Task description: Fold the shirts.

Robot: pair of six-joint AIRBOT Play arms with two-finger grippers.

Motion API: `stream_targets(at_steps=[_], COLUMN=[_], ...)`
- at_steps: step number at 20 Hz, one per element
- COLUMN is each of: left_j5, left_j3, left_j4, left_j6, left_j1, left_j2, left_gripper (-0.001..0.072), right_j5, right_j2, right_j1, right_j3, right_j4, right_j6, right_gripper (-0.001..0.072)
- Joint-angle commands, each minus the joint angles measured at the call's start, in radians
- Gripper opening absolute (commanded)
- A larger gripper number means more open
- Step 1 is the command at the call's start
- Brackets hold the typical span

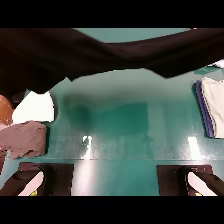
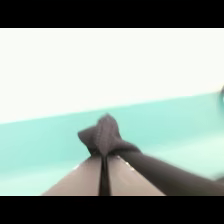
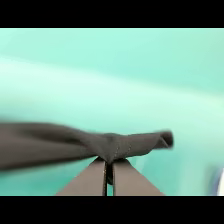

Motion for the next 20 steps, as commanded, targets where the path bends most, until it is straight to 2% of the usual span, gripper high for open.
stream_targets(at_steps=[1, 5, 11, 13, 15, 18, 20], left_j5=[0.008, -0.012, -0.146, -0.109, -0.01, 0.126, 0.176], left_j3=[0.119, 0.01, -0.395, -0.541, -0.63, -0.595, -0.544], left_j4=[0.0, -0.026, -0.104, -0.103, -0.1, -0.097, -0.093], left_j6=[-0.04, -0.04, -0.012, 0.011, 0.054, 0.077, 0.073], left_j1=[0.001, 0.001, -0.008, -0.038, -0.071, -0.078, -0.067], left_j2=[0.027, -0.009, -0.254, -0.372, -0.511, -0.708, -0.77], left_gripper=[0.0025, 0.0025, 0.0026, 0.0027, 0.0027, 0.0028, 0.0028], right_j5=[0.011, 0.046, 0.132, 0.122, 0.07, -0.011, -0.024], right_j2=[0.071, 0.034, -0.24, -0.372, -0.512, -0.691, -0.766], right_j1=[-0.092, -0.138, -0.108, -0.065, -0.029, 0.0, 0.013], right_j3=[0.061, 0.017, -0.257, -0.353, -0.409, -0.356, -0.266], right_j4=[-0.002, 0.01, 0.0, -0.001, -0.001, 0.002, 0.002], right_j6=[-0.002, -0.001, 0.002, -0.01, -0.01, -0.01, -0.01], right_gripper=[0.0017, 0.0017, 0.0017, 0.0017, 0.0018, 0.0018, 0.002])
